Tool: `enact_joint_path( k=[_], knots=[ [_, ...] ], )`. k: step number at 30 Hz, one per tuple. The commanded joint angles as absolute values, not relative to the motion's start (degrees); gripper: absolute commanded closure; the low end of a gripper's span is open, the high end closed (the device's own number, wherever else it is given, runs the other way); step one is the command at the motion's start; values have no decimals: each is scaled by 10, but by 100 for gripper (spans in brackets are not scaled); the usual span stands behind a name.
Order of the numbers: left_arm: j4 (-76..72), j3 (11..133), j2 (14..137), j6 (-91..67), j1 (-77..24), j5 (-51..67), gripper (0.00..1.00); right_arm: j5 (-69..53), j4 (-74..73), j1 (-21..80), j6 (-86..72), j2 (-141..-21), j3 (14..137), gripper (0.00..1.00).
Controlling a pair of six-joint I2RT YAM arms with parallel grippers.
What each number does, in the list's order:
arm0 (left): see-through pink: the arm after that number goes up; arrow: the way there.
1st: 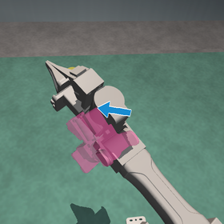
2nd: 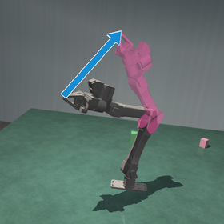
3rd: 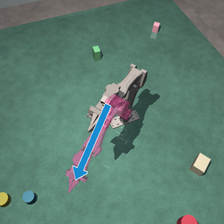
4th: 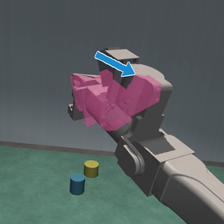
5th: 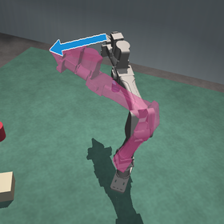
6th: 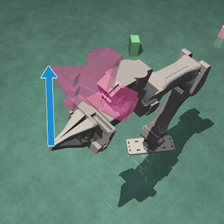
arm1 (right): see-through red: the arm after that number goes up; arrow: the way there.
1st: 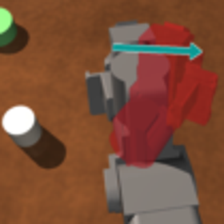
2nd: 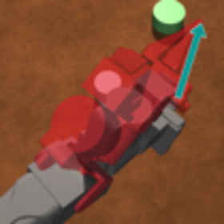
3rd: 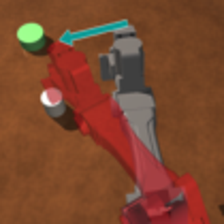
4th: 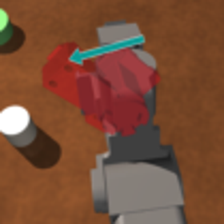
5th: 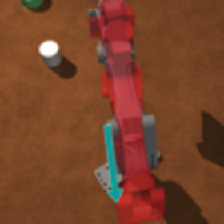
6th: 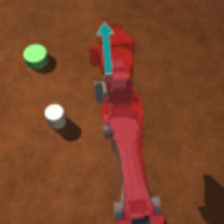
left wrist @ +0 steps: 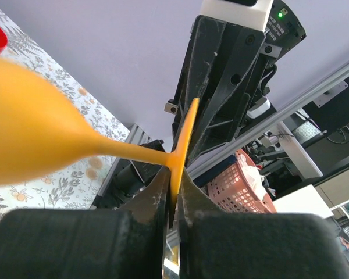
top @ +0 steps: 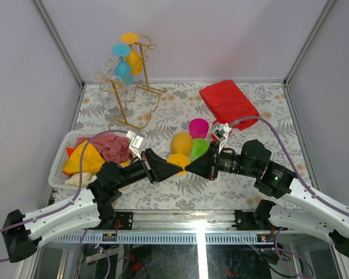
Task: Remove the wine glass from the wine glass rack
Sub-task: Place the wine glass at the center of the board.
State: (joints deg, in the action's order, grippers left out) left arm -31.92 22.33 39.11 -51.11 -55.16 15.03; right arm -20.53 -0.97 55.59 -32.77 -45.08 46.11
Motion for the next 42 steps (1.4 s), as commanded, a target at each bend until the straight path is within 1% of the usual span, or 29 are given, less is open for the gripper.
enact_joint_path(
  k=[1,3,4,8,10,11,13,15,19,20,24,26,32,35,40,42],
  knots=[
    [-359,224,392,-492,-557,156,100,-213,-24,559,-284,-438,508,79],
    [-351,228,387,-463,-558,174,100,-172,-74,559,-249,-428,536,59],
    [-344,230,384,-442,-558,186,100,-136,-95,559,-235,-423,548,53],
    [-261,254,371,-335,-561,215,100,28,-167,559,-192,-402,583,33],
    [-246,260,365,-286,-562,255,100,111,-199,559,-191,-402,600,28],
    [-252,260,365,-262,-562,294,100,142,-219,559,-194,-407,609,27],
    [-254,263,362,-220,-563,350,100,186,-258,559,-211,-426,629,21],
    [-254,259,357,-186,-564,372,100,150,-277,559,-219,-449,646,18],
    [-288,238,344,-130,-564,447,100,43,-262,546,-244,-487,656,16],
    [-296,231,339,-130,-564,451,100,5,-259,528,-249,-494,660,16],
    [-303,223,324,-140,-565,463,100,-245,-218,400,-290,-514,658,15],
    [-291,224,317,-143,-566,463,100,-310,-182,362,-307,-514,642,15],
    [-274,226,304,-149,-566,463,100,-464,-86,350,-354,-536,611,15],
    [-273,229,303,-149,-566,464,100,-533,-30,350,-401,-551,592,18],
    [-273,229,304,-150,-567,468,100,-567,-14,350,-410,-545,581,23],
    [-273,229,304,-150,-567,467,100,-574,-11,350,-410,-541,578,30]
  ],
)
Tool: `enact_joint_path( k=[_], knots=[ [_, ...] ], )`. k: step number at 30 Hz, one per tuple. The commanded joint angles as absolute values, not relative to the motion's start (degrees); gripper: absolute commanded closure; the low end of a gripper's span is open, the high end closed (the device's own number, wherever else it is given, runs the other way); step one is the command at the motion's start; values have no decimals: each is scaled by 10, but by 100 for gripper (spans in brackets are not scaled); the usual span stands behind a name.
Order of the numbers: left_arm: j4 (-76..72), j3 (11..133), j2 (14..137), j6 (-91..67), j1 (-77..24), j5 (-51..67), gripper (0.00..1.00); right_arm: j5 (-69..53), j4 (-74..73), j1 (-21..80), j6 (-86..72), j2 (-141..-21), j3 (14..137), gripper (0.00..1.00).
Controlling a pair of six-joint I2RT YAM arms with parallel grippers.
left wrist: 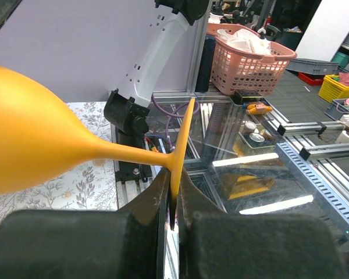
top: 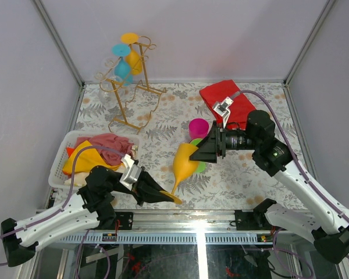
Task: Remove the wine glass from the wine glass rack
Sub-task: Place the wine glass at the center of the board.
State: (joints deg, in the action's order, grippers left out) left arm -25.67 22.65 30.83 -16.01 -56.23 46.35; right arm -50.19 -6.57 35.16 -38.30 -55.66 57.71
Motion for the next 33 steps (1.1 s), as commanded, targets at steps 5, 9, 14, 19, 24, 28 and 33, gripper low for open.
enact_joint_path(
  k=[5,9,14,19,24,28,33],
  knots=[
    [-259,229,299,-145,-566,454,100,-631,54,350,-456,-537,557,45],
    [-208,234,286,-138,-566,419,97,-649,77,350,-470,-532,554,56],
    [-157,229,257,-138,-566,365,91,-641,78,350,-464,-514,555,92],
    [-111,227,226,-133,-566,310,70,-628,57,350,-446,-486,556,100],
    [-78,236,201,-132,-567,268,42,-592,-63,350,-365,-463,585,100],
    [-70,246,195,-143,-566,242,26,-568,-151,350,-312,-457,606,100],
    [-66,260,205,-162,-566,228,5,-533,-236,351,-259,-456,621,100]
  ],
)
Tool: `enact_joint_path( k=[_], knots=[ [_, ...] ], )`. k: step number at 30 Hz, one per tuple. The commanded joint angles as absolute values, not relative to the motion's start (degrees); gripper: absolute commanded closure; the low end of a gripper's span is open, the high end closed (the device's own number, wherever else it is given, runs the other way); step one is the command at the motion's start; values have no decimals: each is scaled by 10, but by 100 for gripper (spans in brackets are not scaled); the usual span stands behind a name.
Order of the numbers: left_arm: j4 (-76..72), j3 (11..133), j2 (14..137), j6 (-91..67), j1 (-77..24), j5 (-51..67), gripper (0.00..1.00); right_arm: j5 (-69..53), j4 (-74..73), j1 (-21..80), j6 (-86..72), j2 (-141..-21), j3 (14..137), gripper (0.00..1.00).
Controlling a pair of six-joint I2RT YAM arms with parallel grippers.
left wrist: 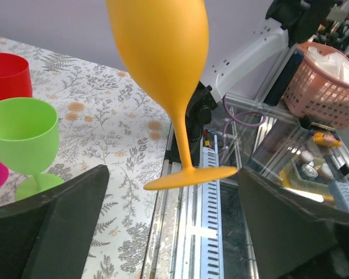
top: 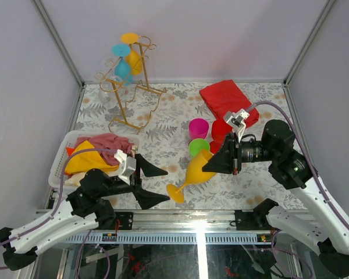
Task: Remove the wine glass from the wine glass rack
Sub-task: Place the wine glass at the center of the board.
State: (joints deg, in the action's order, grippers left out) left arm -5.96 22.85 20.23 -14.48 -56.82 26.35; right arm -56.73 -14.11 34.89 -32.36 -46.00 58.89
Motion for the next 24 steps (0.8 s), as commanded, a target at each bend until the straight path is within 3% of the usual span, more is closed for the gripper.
enact_joint_path(
  k=[1,14,21,24],
  knots=[
    [-65,263,209,-167,-567,226,1,-522,-254,351,-247,-457,624,100],
    [-55,274,236,-185,-566,204,0,-373,-508,351,-94,-493,687,100],
    [-60,272,237,-198,-566,172,0,-82,-492,351,-113,-496,618,100],
    [-59,272,238,-205,-566,161,0,-35,-450,351,-123,-502,597,100]
  ],
)
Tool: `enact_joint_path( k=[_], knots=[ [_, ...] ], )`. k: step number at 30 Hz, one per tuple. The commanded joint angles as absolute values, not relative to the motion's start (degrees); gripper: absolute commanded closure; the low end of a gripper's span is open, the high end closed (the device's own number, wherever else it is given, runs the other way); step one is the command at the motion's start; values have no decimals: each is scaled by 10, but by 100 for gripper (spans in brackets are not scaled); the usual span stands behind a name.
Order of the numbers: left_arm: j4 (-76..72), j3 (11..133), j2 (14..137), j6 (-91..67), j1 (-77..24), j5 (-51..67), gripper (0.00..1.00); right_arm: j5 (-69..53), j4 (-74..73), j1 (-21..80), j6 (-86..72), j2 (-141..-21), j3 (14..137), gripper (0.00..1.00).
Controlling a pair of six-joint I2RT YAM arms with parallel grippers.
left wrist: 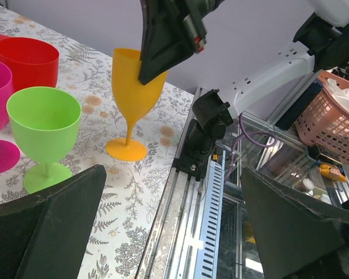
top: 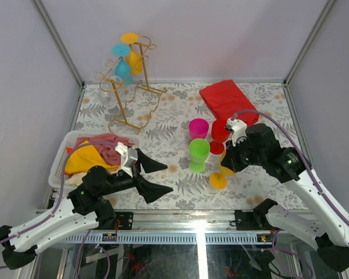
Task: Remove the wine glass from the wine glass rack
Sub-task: Place the wine glass at the center of the board.
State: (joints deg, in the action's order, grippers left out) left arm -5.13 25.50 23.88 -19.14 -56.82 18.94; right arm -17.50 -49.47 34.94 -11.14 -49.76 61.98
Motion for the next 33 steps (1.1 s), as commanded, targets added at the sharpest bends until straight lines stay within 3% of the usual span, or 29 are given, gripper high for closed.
enact_joint_path(
  k=[1,12,33],
  knots=[
    [-57,272,237,-206,-566,158,0,-28,-422,351,-126,-500,581,100],
    [-6,290,230,-227,-566,93,0,40,-253,351,-154,-510,485,100],
    [-8,292,235,-222,-566,38,0,33,-239,351,-132,-563,479,92]
  ],
)
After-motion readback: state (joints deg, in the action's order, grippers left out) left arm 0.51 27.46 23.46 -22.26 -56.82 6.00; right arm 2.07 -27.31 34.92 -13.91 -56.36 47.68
